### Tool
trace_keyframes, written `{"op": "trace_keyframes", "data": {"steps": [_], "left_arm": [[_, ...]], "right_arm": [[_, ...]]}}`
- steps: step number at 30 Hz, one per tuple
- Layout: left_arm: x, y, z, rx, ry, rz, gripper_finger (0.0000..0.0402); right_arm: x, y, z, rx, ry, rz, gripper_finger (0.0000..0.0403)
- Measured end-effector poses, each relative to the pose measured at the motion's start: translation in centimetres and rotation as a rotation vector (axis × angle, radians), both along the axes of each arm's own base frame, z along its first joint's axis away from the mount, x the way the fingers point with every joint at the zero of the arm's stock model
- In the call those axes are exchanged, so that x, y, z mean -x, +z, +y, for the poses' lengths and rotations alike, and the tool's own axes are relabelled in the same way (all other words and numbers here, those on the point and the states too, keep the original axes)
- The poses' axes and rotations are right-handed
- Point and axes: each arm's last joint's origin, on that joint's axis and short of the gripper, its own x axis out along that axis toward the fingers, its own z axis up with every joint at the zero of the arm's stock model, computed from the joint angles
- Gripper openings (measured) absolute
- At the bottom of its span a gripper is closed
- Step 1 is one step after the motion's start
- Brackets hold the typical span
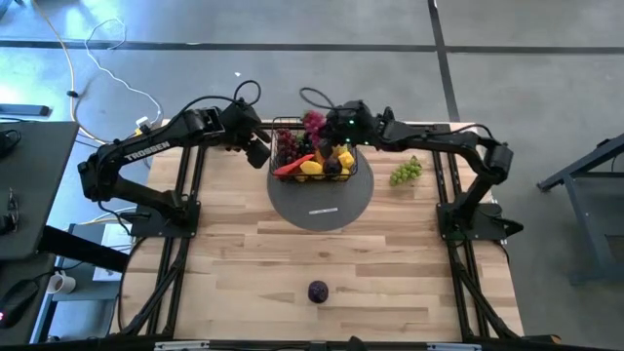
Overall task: Build produce basket
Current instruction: Put the purple grapes into the black wire basket
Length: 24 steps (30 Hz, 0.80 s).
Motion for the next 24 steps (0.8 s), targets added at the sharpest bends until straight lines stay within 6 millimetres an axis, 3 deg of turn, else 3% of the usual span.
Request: {"op": "trace_keyframes", "data": {"steps": [9, 17, 24], "left_arm": [[0.0, 0.0, 0.0, -0.006, -0.016, 0.008, 0.0197], [0.0, 0.0, 0.0, -0.007, -0.016, 0.008, 0.0197], [0.0, 0.0, 0.0, -0.027, -0.058, 0.035, 0.0198]], "right_arm": [[-2.9, -1.8, -1.0, -0.085, 0.034, 0.220, 0.0018], [-3.6, -1.8, -0.7, -0.091, 0.047, 0.233, 0.0024], [-3.6, -1.8, -0.8, -0.108, -0.001, 0.225, 0.0110]]}}
